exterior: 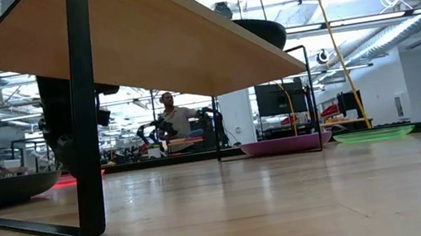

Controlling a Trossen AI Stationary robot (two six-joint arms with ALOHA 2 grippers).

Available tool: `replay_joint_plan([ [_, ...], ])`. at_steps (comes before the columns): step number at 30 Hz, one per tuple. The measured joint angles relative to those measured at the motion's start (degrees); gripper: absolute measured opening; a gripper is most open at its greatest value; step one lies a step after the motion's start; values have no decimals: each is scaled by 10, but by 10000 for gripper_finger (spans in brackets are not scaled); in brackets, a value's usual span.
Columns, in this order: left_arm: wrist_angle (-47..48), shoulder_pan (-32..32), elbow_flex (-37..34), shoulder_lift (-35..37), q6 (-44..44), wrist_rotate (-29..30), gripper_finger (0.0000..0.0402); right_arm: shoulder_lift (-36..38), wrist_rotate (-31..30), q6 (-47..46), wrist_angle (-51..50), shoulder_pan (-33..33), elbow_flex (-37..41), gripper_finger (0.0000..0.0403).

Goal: Place and stack plates onto a shelf
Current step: Stack the top pink plate on top of the green plate on the shelf

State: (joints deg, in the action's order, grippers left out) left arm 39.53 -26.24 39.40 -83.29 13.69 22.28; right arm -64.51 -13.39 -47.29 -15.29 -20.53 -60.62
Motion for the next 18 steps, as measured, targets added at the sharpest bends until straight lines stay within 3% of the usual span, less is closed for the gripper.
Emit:
replay_joint_plan([
  [8,-3,0,1,-38,-12,-13,139,0,0,3,-1,0,0,0],
  [18,-6,5,2,-64,-15,-11,101,0,0,2,-1,0,0,0],
])
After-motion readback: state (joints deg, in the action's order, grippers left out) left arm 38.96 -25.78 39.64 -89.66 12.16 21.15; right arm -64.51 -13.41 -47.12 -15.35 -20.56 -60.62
